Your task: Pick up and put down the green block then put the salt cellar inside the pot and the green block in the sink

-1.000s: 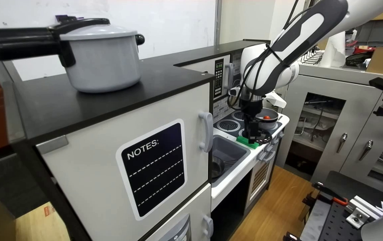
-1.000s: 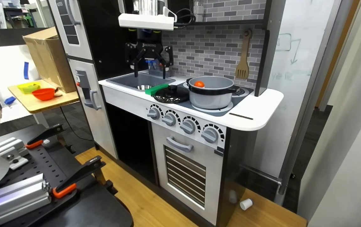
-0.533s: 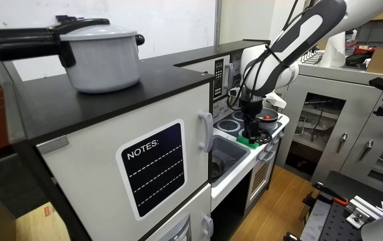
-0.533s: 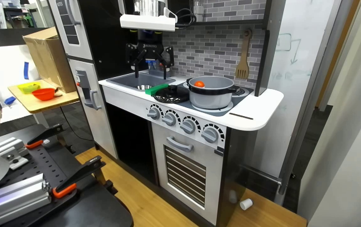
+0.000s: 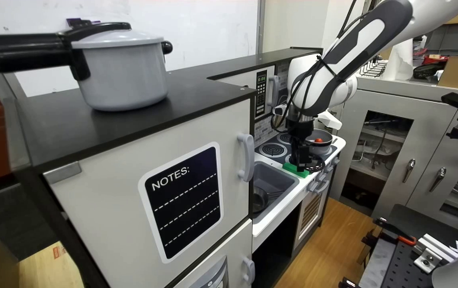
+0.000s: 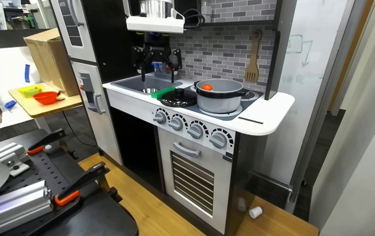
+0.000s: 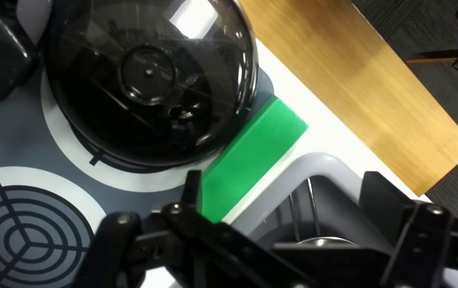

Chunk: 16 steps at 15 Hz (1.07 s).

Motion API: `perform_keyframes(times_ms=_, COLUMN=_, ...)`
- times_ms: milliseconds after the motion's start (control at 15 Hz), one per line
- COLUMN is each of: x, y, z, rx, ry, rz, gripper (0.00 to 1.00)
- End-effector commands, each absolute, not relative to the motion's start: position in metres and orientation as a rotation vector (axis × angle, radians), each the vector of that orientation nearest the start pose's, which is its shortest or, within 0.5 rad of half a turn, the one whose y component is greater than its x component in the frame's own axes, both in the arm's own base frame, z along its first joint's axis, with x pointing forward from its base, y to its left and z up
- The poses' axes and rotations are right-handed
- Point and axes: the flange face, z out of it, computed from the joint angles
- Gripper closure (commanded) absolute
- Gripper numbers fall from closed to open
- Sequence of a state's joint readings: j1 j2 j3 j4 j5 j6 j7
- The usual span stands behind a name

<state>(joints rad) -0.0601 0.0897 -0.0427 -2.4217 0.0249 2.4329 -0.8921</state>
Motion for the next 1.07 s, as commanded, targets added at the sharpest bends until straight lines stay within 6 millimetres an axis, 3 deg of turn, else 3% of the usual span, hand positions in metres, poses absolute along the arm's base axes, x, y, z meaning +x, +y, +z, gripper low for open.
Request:
perform_keyframes(times_ms=0, x=0.500, y=-0.055, z=0.249, rx=-2.863, ry=-1.193, rz=0.105, gripper=0.00)
perform_keyframes(times_ms=600, x=0.502, y=-0.056, z=0.227, rx=-2.865, ry=-1.231, rz=0.178, gripper=0.00)
perform_keyframes(times_ms=733, x=0.501, y=-0.054, z=0.215, rx=-2.848, ry=-1.240, rz=0.212, gripper=0.00)
perform_keyframes(times_ms=1000, x=0.504, y=-0.052, z=0.215, rx=-2.848, ry=-1.244, rz=0.215, gripper=0.00)
